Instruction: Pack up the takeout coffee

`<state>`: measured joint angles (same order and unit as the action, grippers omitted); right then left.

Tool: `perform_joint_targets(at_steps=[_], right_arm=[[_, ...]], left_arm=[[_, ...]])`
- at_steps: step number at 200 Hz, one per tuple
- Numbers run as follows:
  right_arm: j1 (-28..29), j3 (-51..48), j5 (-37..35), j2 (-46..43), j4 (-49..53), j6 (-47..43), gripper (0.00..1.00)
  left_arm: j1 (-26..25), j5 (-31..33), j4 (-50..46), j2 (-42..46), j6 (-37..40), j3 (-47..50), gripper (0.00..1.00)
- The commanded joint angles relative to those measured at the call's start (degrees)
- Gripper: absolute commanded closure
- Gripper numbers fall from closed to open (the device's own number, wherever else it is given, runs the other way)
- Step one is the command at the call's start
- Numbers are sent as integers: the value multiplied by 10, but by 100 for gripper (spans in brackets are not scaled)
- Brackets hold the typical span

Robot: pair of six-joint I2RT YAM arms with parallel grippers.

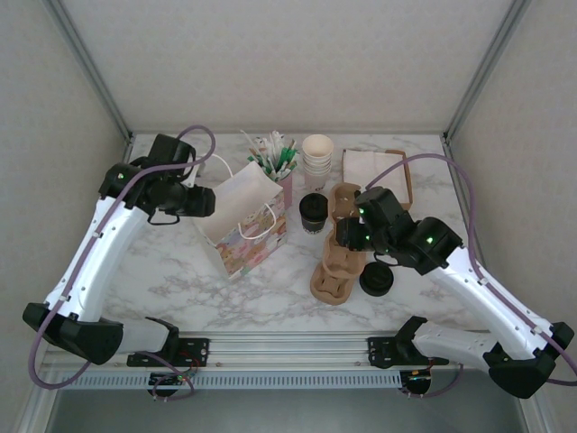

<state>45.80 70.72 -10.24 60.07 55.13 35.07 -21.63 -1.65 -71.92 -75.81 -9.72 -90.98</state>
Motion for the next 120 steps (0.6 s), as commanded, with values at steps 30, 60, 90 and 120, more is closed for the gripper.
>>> perform_joint_targets(at_steps=[30,60,90,120], right_arm=[[4,44,10,8,19,-20,64],[4,62,12,16,28,-27,64],[4,78,13,20,36,-29,64],[4,96,17,24,40,-34,64]], left_arm=[[4,-38,13,15,-50,26,78],[3,-62,21,26,-78,33,87],[2,-84,11,38,-113,31,100],[-9,-101,27,74,-180,50,100]])
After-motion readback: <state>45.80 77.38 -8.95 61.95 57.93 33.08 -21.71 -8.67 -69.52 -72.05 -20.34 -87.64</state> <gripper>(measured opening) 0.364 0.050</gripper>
